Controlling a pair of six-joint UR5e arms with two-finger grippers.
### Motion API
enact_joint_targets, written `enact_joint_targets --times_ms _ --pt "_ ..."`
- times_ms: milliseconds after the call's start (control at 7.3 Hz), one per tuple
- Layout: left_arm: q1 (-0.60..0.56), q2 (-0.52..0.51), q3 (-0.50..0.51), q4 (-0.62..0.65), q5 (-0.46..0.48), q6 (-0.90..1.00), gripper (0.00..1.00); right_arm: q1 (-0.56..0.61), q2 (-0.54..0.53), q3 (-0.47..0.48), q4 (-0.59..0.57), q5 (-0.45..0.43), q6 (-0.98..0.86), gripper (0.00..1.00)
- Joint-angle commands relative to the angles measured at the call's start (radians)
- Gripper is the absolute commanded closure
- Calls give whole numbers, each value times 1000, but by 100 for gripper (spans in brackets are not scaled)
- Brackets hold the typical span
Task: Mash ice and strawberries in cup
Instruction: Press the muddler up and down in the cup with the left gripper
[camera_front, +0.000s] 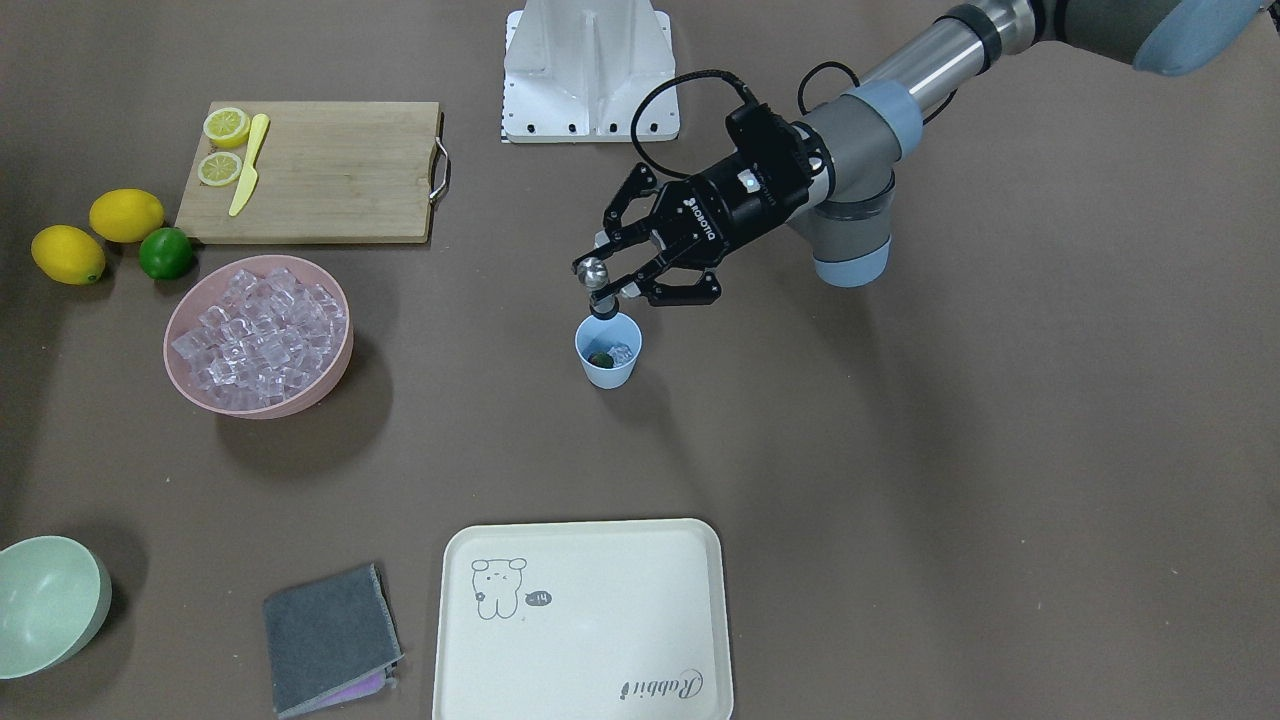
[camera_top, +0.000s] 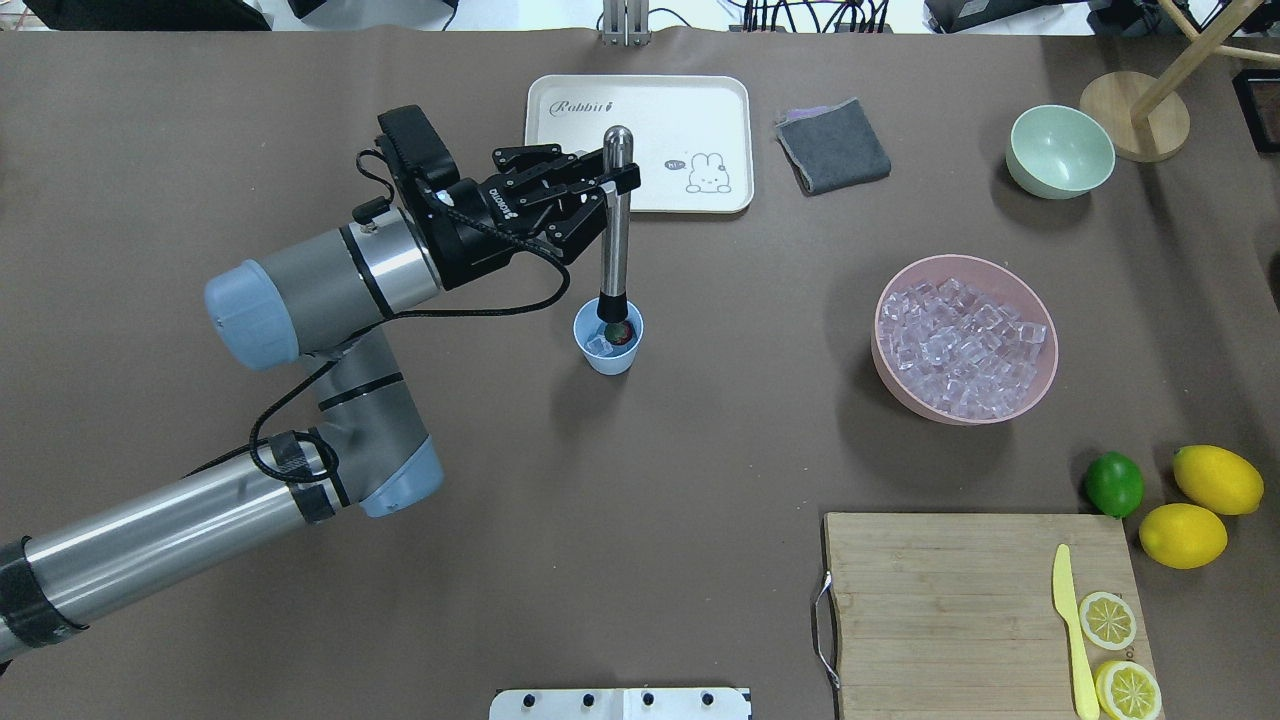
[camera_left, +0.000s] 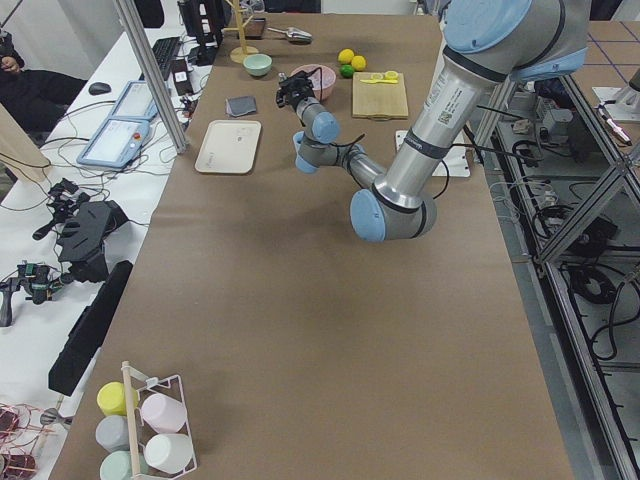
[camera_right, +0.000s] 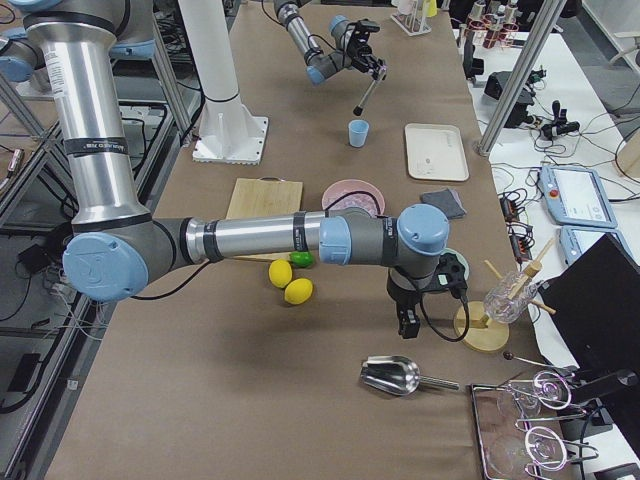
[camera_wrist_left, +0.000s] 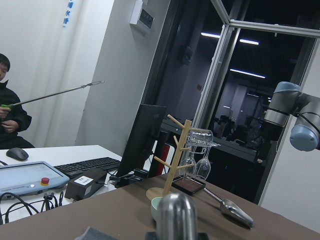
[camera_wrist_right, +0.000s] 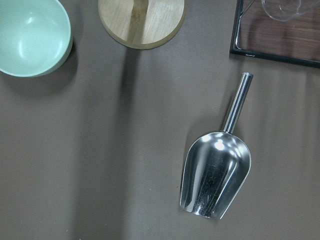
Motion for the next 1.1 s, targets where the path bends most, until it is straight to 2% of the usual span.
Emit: enact_joint_targets --times_ms 0,411,959 --pt "11 -20 65 -19 58 29 100 4 -5 12 -1 0 -1 1" --pt "75 -2 73 -28 73 57 100 12 -4 14 -1 0 -1 1" --pt "68 18 70 -31 82 66 100 12 -8 15 -1 0 -1 1"
